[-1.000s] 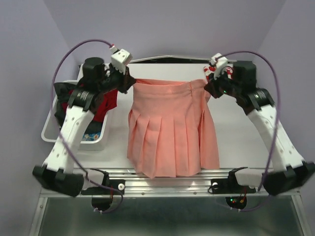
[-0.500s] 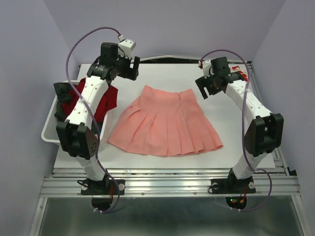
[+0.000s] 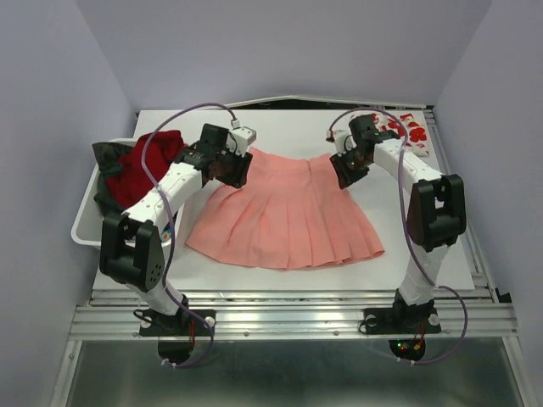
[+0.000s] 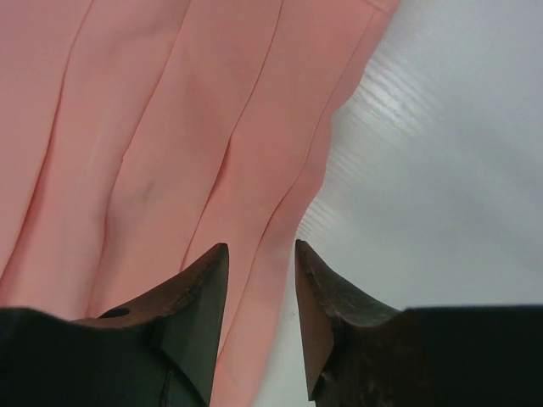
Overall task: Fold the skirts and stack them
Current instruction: Flatten the skirt out
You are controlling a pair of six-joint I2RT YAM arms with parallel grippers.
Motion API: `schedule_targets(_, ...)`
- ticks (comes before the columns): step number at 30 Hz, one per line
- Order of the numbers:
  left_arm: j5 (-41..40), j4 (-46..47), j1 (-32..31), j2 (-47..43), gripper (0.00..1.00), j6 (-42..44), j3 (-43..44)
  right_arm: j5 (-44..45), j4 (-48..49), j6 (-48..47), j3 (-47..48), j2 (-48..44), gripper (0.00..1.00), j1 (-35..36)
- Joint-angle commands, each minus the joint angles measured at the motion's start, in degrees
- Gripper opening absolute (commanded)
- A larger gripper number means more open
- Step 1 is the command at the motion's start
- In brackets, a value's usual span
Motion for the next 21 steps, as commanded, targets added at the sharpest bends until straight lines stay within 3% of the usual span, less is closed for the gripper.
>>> schedule_targets(1, -1.0, 2.0, -2.0, -0.2, 0.53, 0.4, -2.1, -0.9, -0.8, -2.4, -3.5, 1.9, 0.38, 0.5)
schedule_targets(5, 0.3, 4.0, -2.1, 2.0, 0.51, 0.4, -2.5, 3.0, 1.6, -4.0, -11.5, 2.1, 0.33, 1.7)
schedule_targets(8, 2.1, 5.8, -1.8, 3.1, 0.64, 1.4, 0.8, 1.8, 2.3, -3.4, -13.5, 0.6, 0.35, 1.7)
schedule_targets(9, 1.7, 6.0, -1.6, 3.9, 0.75, 1.7, 2.4, 1.1, 2.0, -2.2, -12.7, -0.7, 0.38, 1.7)
schedule_targets(12, 0.0, 4.9, -0.8, 9.3, 0.84, 1.6, 11.2, -0.3, 1.7, 1.7, -8.9, -1.9, 0.43, 1.7)
schedule_targets(16, 0.1, 0.9, 0.2, 20.0, 0.86, 2.1, 25.0, -0.5, 1.8, 6.1, 0.1, -2.5, 0.58, 1.2)
schedule_targets(21, 3.1, -0.3, 0.5, 26.6, 0.87, 2.4, 31.8, 1.2, 1.7, 9.4, 6.4, -0.8, 0.71, 0.1)
